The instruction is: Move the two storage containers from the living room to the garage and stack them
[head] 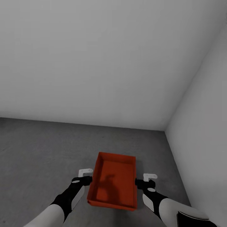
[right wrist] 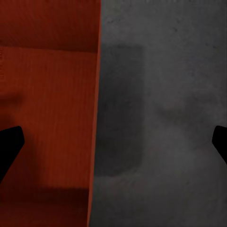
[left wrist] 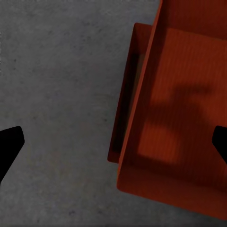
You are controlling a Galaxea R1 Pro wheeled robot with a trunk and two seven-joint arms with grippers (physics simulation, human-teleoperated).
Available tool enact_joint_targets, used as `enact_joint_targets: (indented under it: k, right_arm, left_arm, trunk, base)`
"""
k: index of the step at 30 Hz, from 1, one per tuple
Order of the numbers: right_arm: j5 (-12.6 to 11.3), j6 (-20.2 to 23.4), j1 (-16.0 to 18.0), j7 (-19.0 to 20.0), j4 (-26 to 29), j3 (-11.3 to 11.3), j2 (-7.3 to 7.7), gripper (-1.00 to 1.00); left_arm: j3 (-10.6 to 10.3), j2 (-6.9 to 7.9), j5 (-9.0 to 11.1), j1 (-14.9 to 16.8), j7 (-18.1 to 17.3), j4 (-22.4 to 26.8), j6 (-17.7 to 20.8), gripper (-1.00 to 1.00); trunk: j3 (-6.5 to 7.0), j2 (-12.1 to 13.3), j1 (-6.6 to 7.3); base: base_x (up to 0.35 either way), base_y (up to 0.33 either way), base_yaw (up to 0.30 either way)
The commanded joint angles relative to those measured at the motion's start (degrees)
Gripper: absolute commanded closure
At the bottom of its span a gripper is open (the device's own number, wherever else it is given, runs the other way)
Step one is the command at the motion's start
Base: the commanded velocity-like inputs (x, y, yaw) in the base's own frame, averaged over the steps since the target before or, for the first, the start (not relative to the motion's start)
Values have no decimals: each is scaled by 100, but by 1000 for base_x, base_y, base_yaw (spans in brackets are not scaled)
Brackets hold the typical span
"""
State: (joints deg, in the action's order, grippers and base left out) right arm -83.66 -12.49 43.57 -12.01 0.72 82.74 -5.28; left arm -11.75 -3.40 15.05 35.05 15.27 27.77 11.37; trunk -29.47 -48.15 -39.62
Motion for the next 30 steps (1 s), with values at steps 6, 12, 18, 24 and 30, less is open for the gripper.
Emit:
enact_joint_targets:
  k: [6,12,18,24,30]
  right_arm:
    - [-45,-12,2,-30,8,42,0,-100]
    - [-45,-10,2,-30,8,44,1,-100]
    - [-45,-10,2,-30,8,49,1,-100]
    - [-45,-8,2,-30,8,49,0,-100]
    - [-45,-9,2,-30,8,49,0,-100]
  left_arm:
    - [-47,6,59,2,63,15,23,-100]
    - [-48,6,59,2,64,11,23,-100]
    - [-54,6,59,2,72,9,23,-100]
    - [-55,7,59,2,73,9,18,-100]
    - [-55,6,56,2,73,9,19,-100]
  trunk:
    - [49,-4,-1]
    - [103,-4,-1]
    - [157,-4,-1]
    - [211,-4,-1]
    - [265,-4,-1]
  base:
    - [0,0,0]
    - [0,0,0]
    - [0,0,0]
    - [0,0,0]
    - [0,0,0]
